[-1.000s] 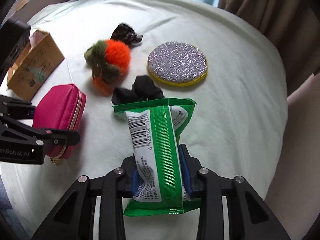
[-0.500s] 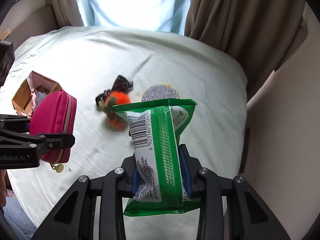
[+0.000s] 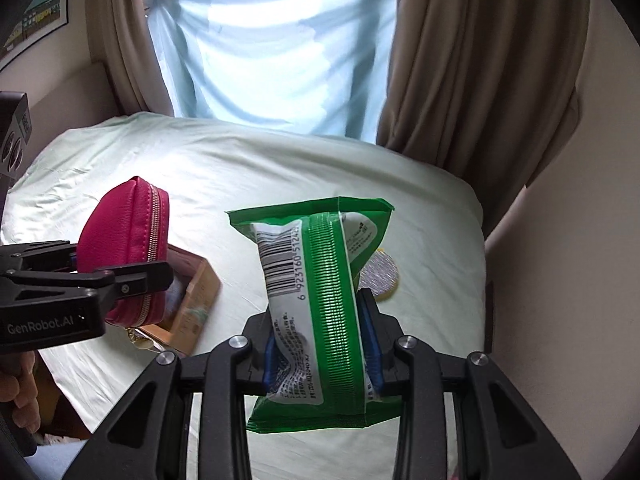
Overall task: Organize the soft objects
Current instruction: 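Carry the pink pouch and green wipes pack over the box with both tools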
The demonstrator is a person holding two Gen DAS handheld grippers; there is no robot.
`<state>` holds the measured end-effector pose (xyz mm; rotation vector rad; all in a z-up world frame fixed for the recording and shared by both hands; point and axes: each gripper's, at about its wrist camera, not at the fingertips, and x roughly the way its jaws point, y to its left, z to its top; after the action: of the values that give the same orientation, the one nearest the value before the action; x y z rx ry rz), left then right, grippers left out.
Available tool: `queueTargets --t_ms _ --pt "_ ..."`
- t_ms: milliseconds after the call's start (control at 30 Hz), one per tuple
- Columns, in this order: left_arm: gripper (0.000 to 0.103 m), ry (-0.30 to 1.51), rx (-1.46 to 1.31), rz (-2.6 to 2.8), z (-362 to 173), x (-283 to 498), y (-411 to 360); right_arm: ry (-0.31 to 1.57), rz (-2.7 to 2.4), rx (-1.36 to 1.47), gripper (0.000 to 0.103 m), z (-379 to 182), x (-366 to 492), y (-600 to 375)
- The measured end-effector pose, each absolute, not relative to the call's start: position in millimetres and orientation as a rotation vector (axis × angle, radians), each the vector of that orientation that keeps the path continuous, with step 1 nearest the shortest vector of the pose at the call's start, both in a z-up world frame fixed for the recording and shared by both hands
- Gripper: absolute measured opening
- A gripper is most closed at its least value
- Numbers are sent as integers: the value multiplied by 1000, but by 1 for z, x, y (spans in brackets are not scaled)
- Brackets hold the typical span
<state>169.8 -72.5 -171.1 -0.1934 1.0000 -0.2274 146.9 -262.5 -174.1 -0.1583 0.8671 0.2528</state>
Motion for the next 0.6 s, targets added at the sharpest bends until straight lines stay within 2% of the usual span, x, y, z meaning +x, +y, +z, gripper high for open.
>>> queueTargets --t_ms 233,400,600 --pt "47 990 -192 -183 -158 166 26 845 275 -68 32 -149 144 -179" --pt "47 1027 -179 -142 -176 172 94 866 271 -9 32 -147 151 -118" --pt "47 1095 -150 -110 -220 184 164 928 266 8 32 -170 163 -53"
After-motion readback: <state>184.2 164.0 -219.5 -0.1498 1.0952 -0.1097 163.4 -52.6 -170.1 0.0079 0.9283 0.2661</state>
